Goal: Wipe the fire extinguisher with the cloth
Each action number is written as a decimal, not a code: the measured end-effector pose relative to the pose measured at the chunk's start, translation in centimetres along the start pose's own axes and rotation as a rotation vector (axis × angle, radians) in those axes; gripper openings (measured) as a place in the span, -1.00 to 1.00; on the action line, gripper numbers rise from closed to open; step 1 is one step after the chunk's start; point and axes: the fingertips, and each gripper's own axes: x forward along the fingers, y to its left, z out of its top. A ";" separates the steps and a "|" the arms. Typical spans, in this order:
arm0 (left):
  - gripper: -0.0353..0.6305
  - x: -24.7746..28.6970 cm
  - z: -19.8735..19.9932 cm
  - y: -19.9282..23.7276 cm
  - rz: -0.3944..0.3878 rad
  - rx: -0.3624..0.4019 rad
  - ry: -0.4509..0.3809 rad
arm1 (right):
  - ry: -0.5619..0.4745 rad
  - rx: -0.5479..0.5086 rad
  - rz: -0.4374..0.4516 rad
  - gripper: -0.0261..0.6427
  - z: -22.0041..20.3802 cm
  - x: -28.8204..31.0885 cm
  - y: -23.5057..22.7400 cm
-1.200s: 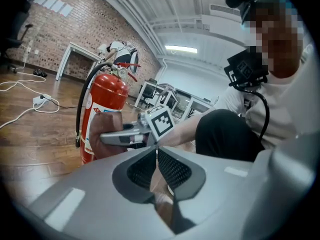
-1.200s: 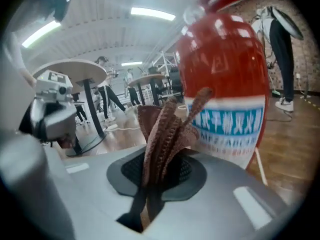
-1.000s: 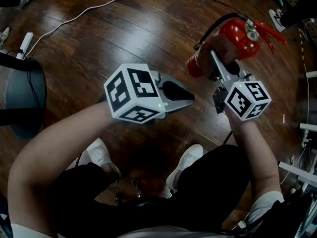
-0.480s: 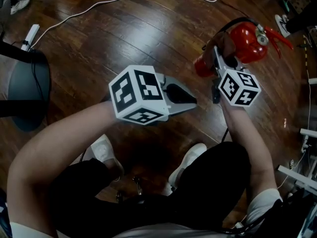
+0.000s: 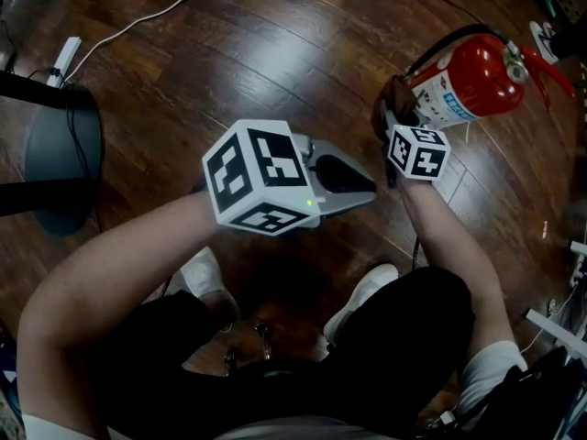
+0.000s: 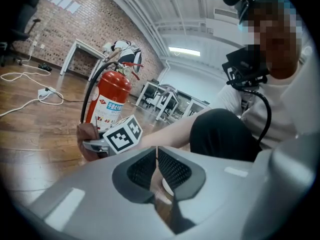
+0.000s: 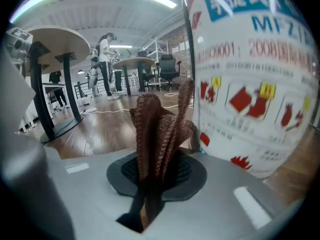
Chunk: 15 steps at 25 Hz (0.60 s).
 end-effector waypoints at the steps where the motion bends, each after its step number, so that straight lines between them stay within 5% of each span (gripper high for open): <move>1: -0.85 0.1 0.1 -0.1 -0.006 -0.002 -0.003 | 0.021 -0.003 0.004 -0.74 -0.9 0.5 0.0; 15: -0.85 0.3 -0.5 0.1 -0.016 -0.041 -0.004 | 0.186 0.118 0.111 -0.74 -8.0 3.4 -0.4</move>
